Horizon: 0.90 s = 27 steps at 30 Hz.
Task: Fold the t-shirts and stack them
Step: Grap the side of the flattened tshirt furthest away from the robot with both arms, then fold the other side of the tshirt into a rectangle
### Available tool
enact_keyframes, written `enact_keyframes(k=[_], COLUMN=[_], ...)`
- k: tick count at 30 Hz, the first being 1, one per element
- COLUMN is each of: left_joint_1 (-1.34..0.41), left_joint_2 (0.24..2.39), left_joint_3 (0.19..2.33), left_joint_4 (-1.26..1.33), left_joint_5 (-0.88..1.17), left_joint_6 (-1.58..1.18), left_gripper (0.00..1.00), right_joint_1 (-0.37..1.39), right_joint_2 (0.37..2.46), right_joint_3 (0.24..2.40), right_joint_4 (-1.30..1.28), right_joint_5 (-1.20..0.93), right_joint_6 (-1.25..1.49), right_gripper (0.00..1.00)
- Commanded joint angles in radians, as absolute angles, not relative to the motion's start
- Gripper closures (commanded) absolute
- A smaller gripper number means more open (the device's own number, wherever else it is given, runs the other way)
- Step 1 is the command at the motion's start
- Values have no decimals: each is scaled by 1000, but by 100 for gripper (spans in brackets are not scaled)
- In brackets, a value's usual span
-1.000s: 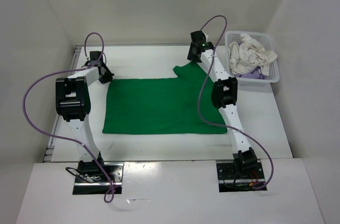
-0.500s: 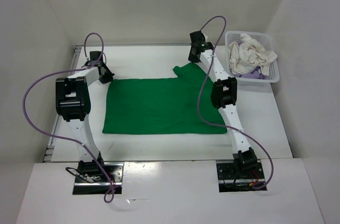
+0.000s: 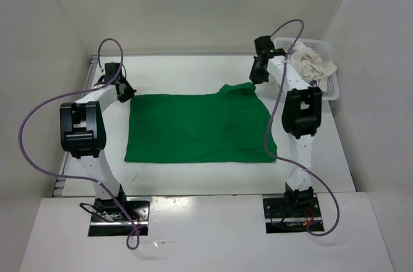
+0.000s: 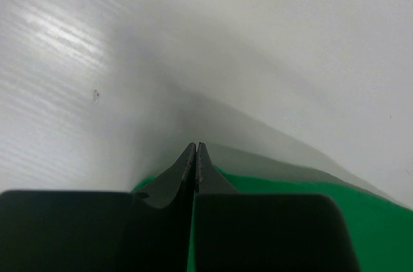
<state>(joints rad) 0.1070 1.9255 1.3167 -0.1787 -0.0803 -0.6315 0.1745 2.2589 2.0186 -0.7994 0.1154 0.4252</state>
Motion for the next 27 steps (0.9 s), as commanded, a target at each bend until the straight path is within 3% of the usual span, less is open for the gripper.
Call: enact_keyframes(k=[1,17,27], left_joint_1=[110,152,163], left_joint_2=[1824,1543,1497], left_joint_3=[1273,1008,936], left_joint_4=[-141,-207,-251], left_joint_5=[-94,-31,-31], left_joint_6=[-609,-600,-618], left_gripper=[100,100,98], right_joint_1=[167,167,267], right_joint_2=[2042,1413,1328], right_joint_3=[1842,1113,1052], right_joint_4=[-713,-732,-914], right_joint_5=[98,26,28], right_joint_6=[431,520,589], right_gripper=[100,100,96])
